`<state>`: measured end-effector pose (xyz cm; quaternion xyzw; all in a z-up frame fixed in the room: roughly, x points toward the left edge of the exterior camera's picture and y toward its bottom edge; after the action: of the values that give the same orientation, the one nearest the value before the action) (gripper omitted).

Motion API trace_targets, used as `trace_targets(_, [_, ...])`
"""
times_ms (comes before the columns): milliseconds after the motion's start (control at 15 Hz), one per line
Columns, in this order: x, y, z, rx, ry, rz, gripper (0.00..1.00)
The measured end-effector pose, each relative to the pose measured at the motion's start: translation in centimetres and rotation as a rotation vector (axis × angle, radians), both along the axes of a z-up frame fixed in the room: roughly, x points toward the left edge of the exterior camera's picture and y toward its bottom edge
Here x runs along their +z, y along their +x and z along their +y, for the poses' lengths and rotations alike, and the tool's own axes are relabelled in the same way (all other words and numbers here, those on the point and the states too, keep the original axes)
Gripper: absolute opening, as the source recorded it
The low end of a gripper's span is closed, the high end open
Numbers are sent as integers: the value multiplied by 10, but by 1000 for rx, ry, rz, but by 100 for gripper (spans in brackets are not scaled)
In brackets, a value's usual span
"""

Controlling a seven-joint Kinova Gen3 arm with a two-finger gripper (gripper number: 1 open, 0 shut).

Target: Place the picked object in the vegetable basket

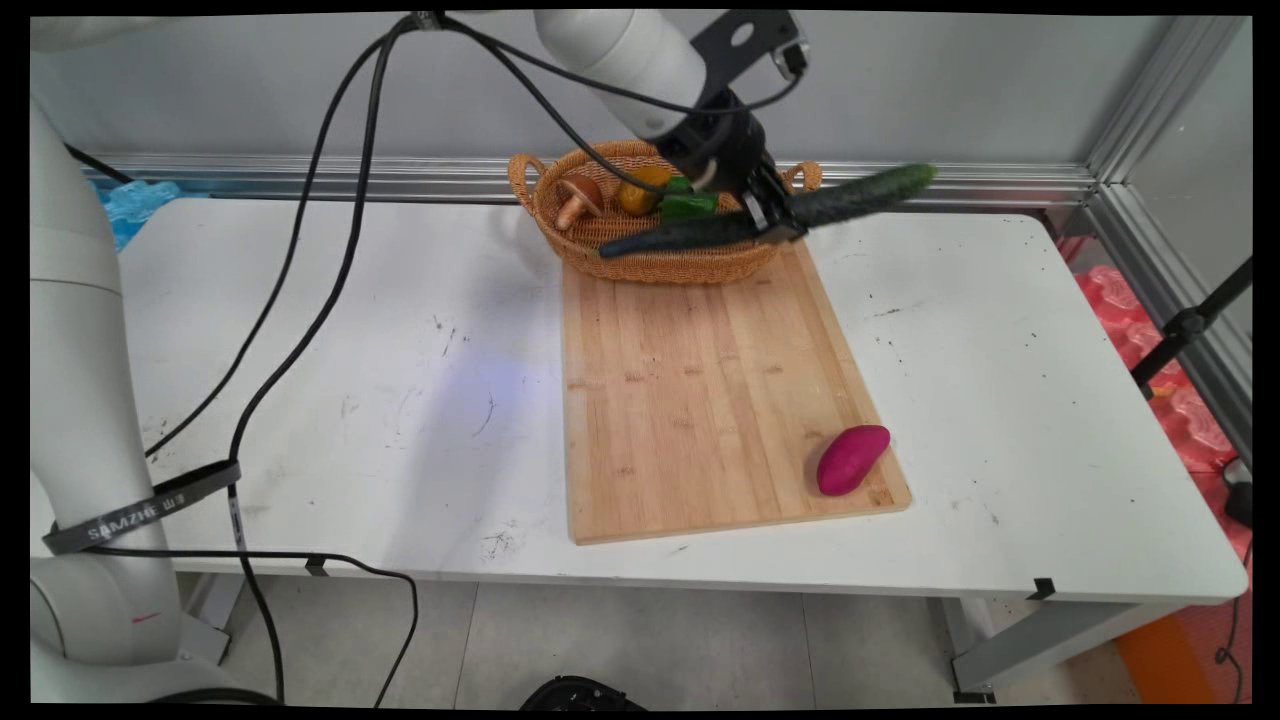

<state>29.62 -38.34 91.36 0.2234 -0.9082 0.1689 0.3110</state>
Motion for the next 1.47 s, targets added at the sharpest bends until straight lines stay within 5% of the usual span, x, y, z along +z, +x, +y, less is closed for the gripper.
trace_targets(733, [-39,73,-88,-72,-49,-79,0])
trace_targets(1467, [-93,112,-128,-116,1,-84,0])
